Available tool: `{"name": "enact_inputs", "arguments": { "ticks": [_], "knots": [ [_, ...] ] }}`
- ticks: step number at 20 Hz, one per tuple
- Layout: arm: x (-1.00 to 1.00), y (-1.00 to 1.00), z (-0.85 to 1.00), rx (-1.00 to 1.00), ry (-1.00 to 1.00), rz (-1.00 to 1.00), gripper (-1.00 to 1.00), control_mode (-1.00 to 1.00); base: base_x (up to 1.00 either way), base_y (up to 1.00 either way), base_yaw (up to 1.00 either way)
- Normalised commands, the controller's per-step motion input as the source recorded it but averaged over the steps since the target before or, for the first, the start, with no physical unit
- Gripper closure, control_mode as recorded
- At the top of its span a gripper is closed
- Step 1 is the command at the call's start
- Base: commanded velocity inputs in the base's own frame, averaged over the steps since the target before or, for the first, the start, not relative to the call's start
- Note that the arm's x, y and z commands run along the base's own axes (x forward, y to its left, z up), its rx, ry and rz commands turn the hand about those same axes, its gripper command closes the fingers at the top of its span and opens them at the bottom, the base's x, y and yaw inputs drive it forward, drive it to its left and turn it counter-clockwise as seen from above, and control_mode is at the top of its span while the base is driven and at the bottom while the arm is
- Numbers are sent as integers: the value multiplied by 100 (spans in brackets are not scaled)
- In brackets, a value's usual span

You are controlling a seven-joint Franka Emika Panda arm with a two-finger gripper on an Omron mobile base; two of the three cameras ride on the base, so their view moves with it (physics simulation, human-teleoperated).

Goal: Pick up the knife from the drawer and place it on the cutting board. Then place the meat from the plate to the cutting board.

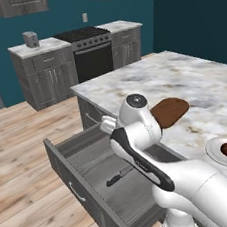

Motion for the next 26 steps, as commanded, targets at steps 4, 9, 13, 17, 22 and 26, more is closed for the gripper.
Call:
{"name": "enact_inputs", "arguments": {
  "ticks": [4, 9, 13, 17, 22, 26],
  "knots": [
    [0, -45, -27, 15, 11, 0, -100, -100, 0, 0, 0],
    [-2, -21, -46, 2, 5, -7, -100, -100, 0, 0, 0],
    [0, -5, -34, 2, 24, -20, -100, -100, 0, 0, 0],
    [0, -3, -19, 9, 29, -20, -100, -100, 0, 0, 0],
    [0, -1, -31, 7, 17, -14, -100, -100, 0, 0, 0],
    [0, 0, -45, 0, 6, -9, -100, -100, 0, 0, 0]
  ]
}}
